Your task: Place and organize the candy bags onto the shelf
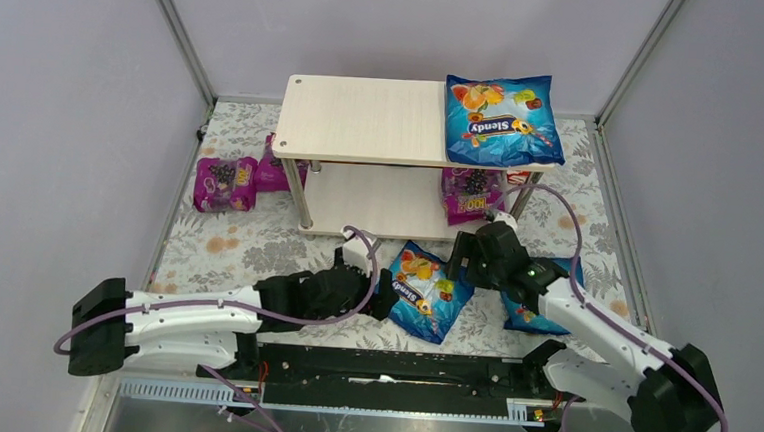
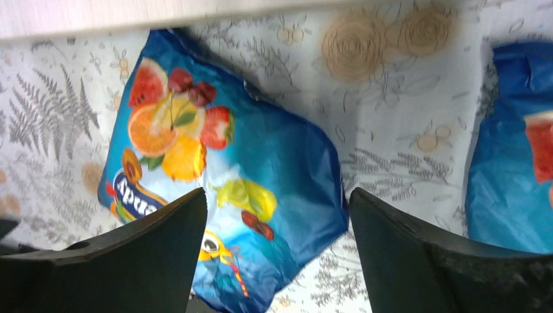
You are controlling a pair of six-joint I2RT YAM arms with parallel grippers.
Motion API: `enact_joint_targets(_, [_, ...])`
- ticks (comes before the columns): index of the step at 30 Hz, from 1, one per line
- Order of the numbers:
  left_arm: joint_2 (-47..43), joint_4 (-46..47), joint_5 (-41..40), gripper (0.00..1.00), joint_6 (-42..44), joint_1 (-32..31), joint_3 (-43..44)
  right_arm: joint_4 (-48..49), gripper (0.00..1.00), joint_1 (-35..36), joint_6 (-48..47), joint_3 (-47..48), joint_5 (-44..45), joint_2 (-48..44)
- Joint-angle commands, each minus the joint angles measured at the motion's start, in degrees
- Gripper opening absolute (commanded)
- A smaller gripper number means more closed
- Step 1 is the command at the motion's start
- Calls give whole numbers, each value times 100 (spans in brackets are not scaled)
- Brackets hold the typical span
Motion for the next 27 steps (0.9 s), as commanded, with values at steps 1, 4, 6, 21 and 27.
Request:
enact_joint_targets(1, [63,472,718,90,-704,541,-439,-338,88,-19,442,-531,-660,-846])
enact_joint_targets(4, [324,911,1551,95,-1000,1120,-731,-232,89,-8,819,-969,-1213,-1276])
enact_joint_targets(6, [463,1297,1965,96,-1106,1395,-906,-265,90,-2,969,-1130,-1313,-1547])
enact_joint_targets(21, [1610,2825,3090,52,-1321,1893,-1186,2346,48,-14,1162,-1784,-2197,-617])
enact_joint_targets(27, [1982,3657,3707,24,-1956,1807,-1692,2102,33,-15,393,-831,-2148,399])
